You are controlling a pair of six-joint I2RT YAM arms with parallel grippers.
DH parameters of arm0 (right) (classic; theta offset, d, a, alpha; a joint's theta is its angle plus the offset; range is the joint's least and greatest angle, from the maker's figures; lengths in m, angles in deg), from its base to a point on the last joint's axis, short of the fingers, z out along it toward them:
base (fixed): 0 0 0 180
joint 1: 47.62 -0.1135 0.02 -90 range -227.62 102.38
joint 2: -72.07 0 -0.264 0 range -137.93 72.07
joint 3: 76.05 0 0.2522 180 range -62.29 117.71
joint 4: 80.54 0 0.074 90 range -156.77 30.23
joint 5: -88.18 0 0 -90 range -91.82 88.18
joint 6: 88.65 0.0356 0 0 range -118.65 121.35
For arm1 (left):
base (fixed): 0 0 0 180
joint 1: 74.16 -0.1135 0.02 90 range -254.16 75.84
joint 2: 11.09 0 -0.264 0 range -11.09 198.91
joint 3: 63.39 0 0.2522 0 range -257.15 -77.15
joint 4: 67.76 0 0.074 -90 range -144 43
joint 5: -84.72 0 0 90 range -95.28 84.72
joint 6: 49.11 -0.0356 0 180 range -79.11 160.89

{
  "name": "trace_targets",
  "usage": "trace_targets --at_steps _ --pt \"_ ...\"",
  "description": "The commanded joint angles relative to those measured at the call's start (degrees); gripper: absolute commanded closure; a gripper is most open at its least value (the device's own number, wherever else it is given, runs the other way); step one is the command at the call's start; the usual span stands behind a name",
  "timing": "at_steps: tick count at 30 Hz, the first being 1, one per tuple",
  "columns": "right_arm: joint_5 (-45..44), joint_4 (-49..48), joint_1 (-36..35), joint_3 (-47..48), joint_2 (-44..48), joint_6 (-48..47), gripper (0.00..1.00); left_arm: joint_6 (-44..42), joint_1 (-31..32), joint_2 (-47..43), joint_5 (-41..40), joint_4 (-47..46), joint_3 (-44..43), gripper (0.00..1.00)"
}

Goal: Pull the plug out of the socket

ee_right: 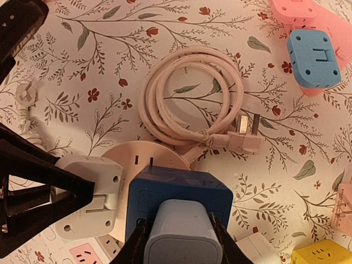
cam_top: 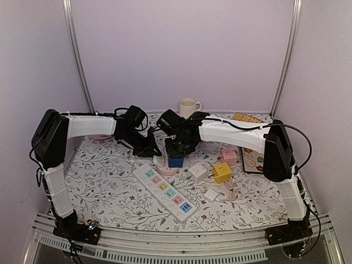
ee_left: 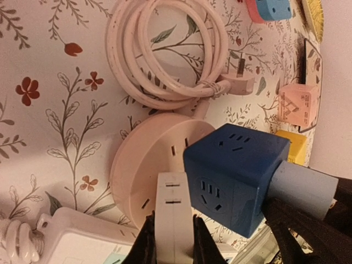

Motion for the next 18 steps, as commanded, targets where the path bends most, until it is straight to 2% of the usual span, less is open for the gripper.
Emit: trace_targets --at_steps 1,5,18 --pt "0.86 3.99 -0.64 -0.25 -3.7 -1.45 0.67 -1.63 0.85 -5.64 8.65 -8.31 0.42 1.0" --pt "0.38 4.38 -0.63 -0.16 -3.71 -1.45 0.67 1.68 -0.35 -6.14 12.79 -12.39 3.07 1.0" --pt "0.1 4.72 -0.61 -0.1 -3.71 -1.43 0.67 6.47 -3.51 -5.06 20.54 -17.54 6.09 1.0"
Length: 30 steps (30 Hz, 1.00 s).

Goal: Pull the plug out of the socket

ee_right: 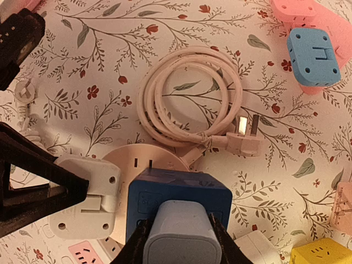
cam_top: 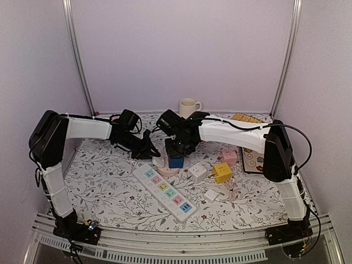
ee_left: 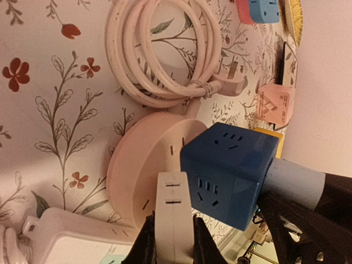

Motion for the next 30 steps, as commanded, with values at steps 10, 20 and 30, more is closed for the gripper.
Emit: trace_targets --at_steps 10,20,30 --pt "1.15 3.55 -0.45 -0.15 -3.67 -1.23 0.67 -3.88 -1.12 -4.19 4.7 -1.74 -2.68 1.0" --pt "2.28 3.57 0.15 3.55 -3.35 -2.2 0.66 -7.2 -9.16 -17.74 -10.39 3.77 6.68 1.0" --pt "2.75 3.5 0.88 5.9 -1.58 -2.91 0.58 -8.99 -14.06 -27.04 -38.68 15.41 14.13 1.0"
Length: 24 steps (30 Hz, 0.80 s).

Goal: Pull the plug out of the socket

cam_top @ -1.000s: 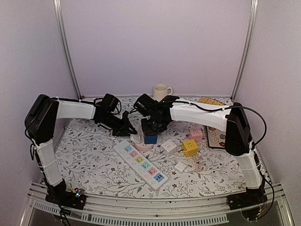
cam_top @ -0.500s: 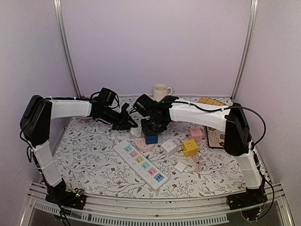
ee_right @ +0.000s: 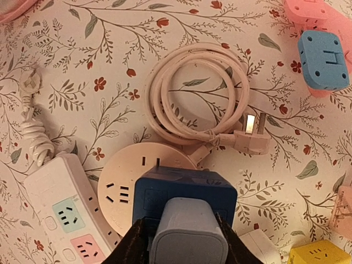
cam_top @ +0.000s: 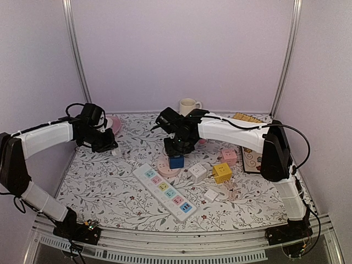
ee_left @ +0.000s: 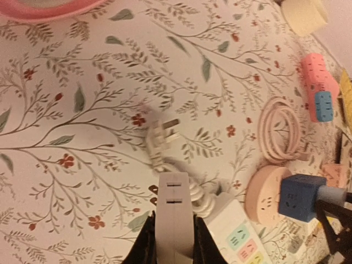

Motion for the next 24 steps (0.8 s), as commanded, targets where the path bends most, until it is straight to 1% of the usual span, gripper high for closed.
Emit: trace_targets --at_steps 1,5,9,12,16,24 --pt "0.98 0.82 0.42 2.32 0.01 -0.82 0.58 -0.39 -2.36 -1.62 -13.02 5.35 3.62 1.0" --pt "1.39 0.81 0.61 2.82 0.87 -0.91 0.55 -0.25 -2.62 -0.25 -16.75 6.23 4.0 0.99" --pt "1.48 0.7 0.65 3.2 1.61 -0.91 0.54 -0.88 -2.64 2.04 -17.3 6.18 3.75 0.93" --pt "1.66 0.79 0.63 3.51 2.01 -1.06 0.54 -1.52 -2.67 3.68 -16.91 5.48 3.65 0.88" --pt "1.43 0.86 0.65 3.78 2.62 -1.17 0.54 -1.89 -2.7 6.0 -15.76 4.78 3.61 0.87" --pt "1.09 1.12 0.66 3.86 3.92 -0.99 0.53 -2.34 -2.64 8.29 -12.93 2.98 3.72 0.79"
